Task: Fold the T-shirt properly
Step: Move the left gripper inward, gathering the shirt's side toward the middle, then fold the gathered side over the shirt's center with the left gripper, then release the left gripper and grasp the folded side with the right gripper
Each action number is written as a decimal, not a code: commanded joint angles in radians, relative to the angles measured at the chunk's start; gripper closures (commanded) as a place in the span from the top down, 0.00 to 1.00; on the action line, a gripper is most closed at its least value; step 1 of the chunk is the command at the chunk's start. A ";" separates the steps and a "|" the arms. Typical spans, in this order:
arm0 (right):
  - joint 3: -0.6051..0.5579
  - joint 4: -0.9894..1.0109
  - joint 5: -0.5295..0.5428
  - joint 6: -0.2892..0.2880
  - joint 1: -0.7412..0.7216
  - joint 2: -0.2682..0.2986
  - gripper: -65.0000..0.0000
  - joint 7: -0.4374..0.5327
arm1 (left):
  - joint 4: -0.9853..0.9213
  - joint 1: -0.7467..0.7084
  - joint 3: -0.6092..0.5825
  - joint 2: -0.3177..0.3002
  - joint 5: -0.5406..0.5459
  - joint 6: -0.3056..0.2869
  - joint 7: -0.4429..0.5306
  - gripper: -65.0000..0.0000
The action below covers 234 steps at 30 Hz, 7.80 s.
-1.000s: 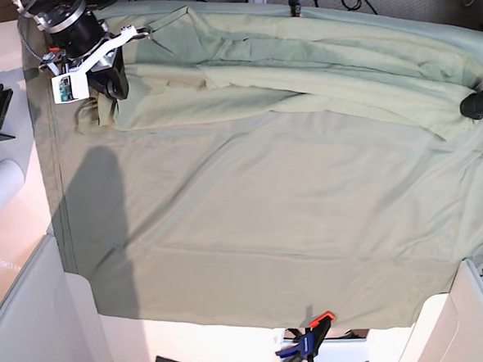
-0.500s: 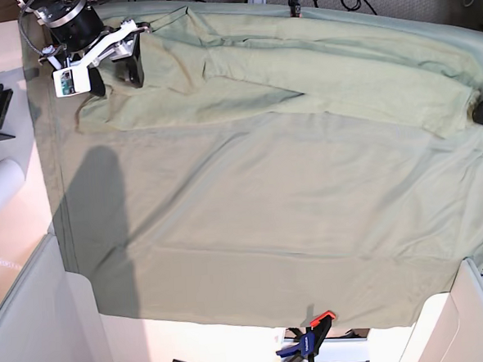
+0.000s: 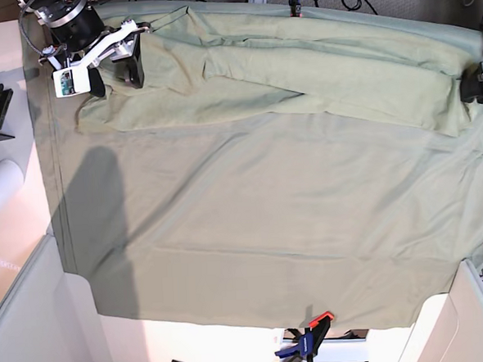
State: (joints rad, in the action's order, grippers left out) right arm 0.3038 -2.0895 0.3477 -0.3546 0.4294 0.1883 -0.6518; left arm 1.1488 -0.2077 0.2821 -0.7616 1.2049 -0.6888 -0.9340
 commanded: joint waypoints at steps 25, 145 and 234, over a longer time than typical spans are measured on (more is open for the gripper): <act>0.006 -0.016 0.011 0.002 -0.002 0.008 0.61 0.030 | 0.010 0.007 -0.022 0.022 0.150 -0.009 0.048 0.00; 0.141 0.315 0.341 -0.068 -0.071 -0.114 0.67 0.000 | 0.819 -0.064 0.062 0.198 -0.326 -0.009 0.248 0.48; -0.051 0.426 0.367 -0.069 -0.114 -0.158 0.00 -0.026 | 0.679 0.008 -0.290 0.402 -0.562 -0.009 0.356 0.00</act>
State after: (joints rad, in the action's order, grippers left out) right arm 0.2562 -1.6489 0.7109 -0.4187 0.3218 0.0299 -0.6842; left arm 1.8076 -0.2100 -0.0151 -0.3485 0.6247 -0.6937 -0.5983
